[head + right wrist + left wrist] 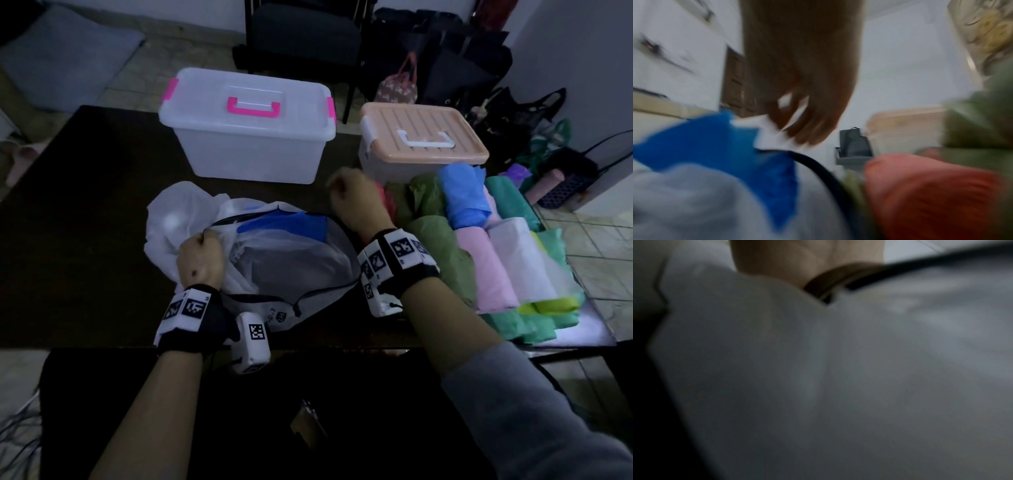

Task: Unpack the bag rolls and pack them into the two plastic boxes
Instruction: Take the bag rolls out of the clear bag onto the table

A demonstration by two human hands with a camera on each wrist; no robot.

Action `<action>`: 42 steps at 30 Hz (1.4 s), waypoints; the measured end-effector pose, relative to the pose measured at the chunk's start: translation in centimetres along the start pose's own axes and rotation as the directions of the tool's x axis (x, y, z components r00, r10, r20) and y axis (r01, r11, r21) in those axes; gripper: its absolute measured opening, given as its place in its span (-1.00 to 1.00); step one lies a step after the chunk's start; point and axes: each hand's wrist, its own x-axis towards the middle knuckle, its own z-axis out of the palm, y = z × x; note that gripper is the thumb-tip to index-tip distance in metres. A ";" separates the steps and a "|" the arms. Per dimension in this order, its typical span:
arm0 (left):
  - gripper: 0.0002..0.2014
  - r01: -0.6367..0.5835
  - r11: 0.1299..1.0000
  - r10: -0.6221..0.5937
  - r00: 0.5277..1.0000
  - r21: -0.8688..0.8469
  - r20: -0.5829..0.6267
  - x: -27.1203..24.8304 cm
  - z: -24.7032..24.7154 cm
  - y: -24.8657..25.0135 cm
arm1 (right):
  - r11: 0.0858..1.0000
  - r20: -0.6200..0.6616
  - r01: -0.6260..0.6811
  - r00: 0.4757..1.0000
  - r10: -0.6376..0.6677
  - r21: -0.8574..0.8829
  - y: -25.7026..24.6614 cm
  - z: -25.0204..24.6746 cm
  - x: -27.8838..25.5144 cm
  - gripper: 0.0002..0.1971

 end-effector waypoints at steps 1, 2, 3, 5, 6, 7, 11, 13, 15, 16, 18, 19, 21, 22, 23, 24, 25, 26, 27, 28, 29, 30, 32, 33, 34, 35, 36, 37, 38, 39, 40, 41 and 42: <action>-0.61 0.003 1.000 -0.003 1.000 -0.005 0.000 -0.1 0.0 0.1 | 0.988 0.096 0.136 0.985 -0.143 0.074 -0.6 0.2 -0.3 -0.78; -0.61 0.004 1.000 -0.004 1.000 -0.008 0.003 -0.1 0.0 0.2 | 0.969 0.202 0.229 0.949 -0.243 0.092 -0.9 0.7 -0.6 -0.80; -0.62 0.015 1.000 -0.015 1.000 -0.005 0.013 -0.1 0.0 0.4 | 0.959 0.285 0.269 0.916 -0.282 0.084 -1.7 0.9 -1.1 -0.80; -0.64 0.063 0.998 -0.063 0.997 0.028 0.033 -0.1 0.0 0.9 | 0.946 0.346 0.324 0.887 -0.307 0.008 -2.4 1.5 -1.3 -0.72; -0.64 0.082 0.996 -0.084 0.996 0.035 0.034 -0.1 0.0 0.9 | 0.943 0.342 0.332 0.887 -0.309 -0.008 -2.6 1.9 -1.4 -0.69; -0.64 0.092 0.995 -0.093 0.995 0.025 0.036 -0.2 0.0 1.0 | 0.938 0.336 0.339 0.893 -0.299 -0.068 -2.5 2.2 -1.3 -0.67; -0.67 0.028 1.000 -0.028 0.996 0.006 0.086 -0.4 0.0 1.0 | 0.846 0.308 0.358 0.919 -0.246 -0.394 -2.9 2.7 -1.1 -0.53; -0.72 -0.004 0.999 -0.004 0.989 0.052 0.147 -0.4 -0.1 1.4 | 0.852 0.314 0.332 0.925 -0.212 -0.405 -3.2 3.0 -0.7 -0.51; -0.72 -0.086 0.989 0.066 0.986 0.124 0.154 -0.4 -0.2 1.9 | 0.887 0.331 0.290 0.928 -0.170 -0.359 -3.6 3.2 -0.3 -0.52; -0.70 -0.124 0.982 0.105 0.986 0.141 0.132 -0.4 -0.3 2.0 | 0.909 0.340 0.262 0.929 -0.147 -0.324 -3.7 3.3 0.0 -0.53; -0.68 -0.215 0.971 0.206 0.974 0.103 0.093 -0.2 -0.3 1.8 | 0.935 0.372 0.214 0.923 -0.099 -0.282 -3.9 3.3 0.6 -0.51; -0.67 -0.243 0.967 0.236 0.968 0.083 0.085 0.0 -0.3 1.7 | 0.936 0.391 0.202 0.917 -0.078 -0.288 -4.1 3.3 0.8 -0.49; -0.65 -0.228 0.971 0.221 0.971 0.078 0.091 0.1 -0.2 1.4 | 0.936 0.416 0.183 0.908 -0.043 -0.302 -4.2 3.4 1.1 -0.43; -0.65 -0.211 0.974 0.203 0.975 0.078 0.096 0.2 -0.1 1.4 | 0.939 0.423 0.173 0.905 -0.033 -0.297 -4.2 3.5 1.2 -0.40; -0.64 -0.188 0.979 0.179 0.978 0.078 0.110 0.3 0.0 1.5 | 0.943 0.428 0.165 0.903 -0.026 -0.291 -4.1 3.6 1.3 -0.38; -0.64 -0.153 0.984 0.141 0.982 0.088 0.130 0.4 0.0 1.6 | 0.945 0.434 0.163 0.901 -0.025 -0.284 -4.1 3.7 1.2 -0.35; -0.63 -0.114 0.988 0.097 0.984 0.106 0.152 0.4 0.1 1.9 | 0.945 0.438 0.164 0.899 -0.025 -0.282 -4.0 3.7 1.2 -0.33; -0.63 -0.084 0.989 0.064 0.984 0.122 0.165 0.4 0.2 2.0 | 0.944 0.441 0.167 0.897 -0.026 -0.283 -4.0 3.8 1.0 -0.32; -0.63 -0.067 0.989 0.043 0.985 0.134 0.170 0.5 0.3 2.1 | 0.943 0.441 0.170 0.897 -0.028 -0.286 -4.0 3.8 0.9 -0.31; -0.64 -0.058 0.987 0.033 0.985 0.148 0.171 0.6 0.4 2.0 | 0.944 0.442 0.172 0.896 -0.031 -0.282 -3.9 3.6 0.7 -0.31; -0.64 -0.063 0.984 0.034 0.985 0.169 0.169 0.5 0.5 2.0 | 0.950 0.446 0.171 0.894 -0.039 -0.260 -3.8 3.5 0.5 -0.34; -0.63 -0.071 0.979 0.039 0.986 0.193 0.165 0.6 0.6 1.9 | 0.963 0.454 0.162 0.890 -0.049 -0.214 -3.7 3.3 0.3 -0.36; -0.63 -0.072 0.969 0.035 0.987 0.236 0.156 0.5 0.7 1.9 | 0.987 0.483 0.123 0.874 -0.057 -0.107 -3.6 2.7 0.0 -0.40; -0.63 -0.082 0.965 0.044 0.987 0.248 0.155 0.4 0.7 1.9 | 0.991 0.489 0.107 0.871 -0.058 -0.074 -3.4 2.1 -0.1 -0.42; -0.62 -0.098 0.961 0.058 0.986 0.260 0.157 0.4 0.8 1.9 | 0.995 0.490 0.089 0.870 -0.053 -0.050 -3.2 1.5 -0.3 -0.45; -0.62 -0.120 0.955 0.079 0.984 0.272 0.157 0.3 0.8 2.0 | 0.998 0.489 0.061 0.871 -0.044 -0.019 -2.9 0.7 -0.4 -0.49; -0.62 -0.139 0.949 0.097 0.983 0.283 0.158 0.2 0.8 2.0 | 0.999 0.493 0.021 0.869 -0.034 0.032 -2.7 -0.3 -0.5 -0.52; -0.62 -0.157 0.942 0.114 0.981 0.295 0.157 0.2 0.7 1.9 | 0.994 0.502 -0.040 0.865 -0.017 0.101 -2.3 -1.2 -0.6 -0.53; -0.62 -0.166 0.940 0.122 0.980 0.298 0.160 0.3 0.8 1.7 | 0.977 0.510 -0.112 0.860 0.003 0.183 -1.9 -2.4 -0.9 -0.56; -0.61 -0.178 0.939 0.135 0.978 0.293 0.161 0.3 0.8 1.6 | 0.944 0.504 -0.192 0.863 0.032 0.270 -1.4 -3.4 -1.0 -0.60; -0.59 -0.192 0.939 0.150 0.975 0.286 0.161 0.4 0.9 1.4 | 0.890 0.473 -0.261 0.879 0.059 0.374 -0.8 -4.6 -1.2 -0.66; -0.58 -0.204 0.938 0.165 0.973 0.279 0.159 0.5 0.9 1.3 | 0.820 0.417 -0.303 0.905 0.088 0.485 0.0 -5.6 -1.3 -0.72; -0.57 -0.208 0.939 0.169 0.973 0.274 0.158 0.6 0.9 1.1 | 0.751 0.343 -0.309 0.932 0.117 0.584 0.8 -6.8 -1.4 -0.76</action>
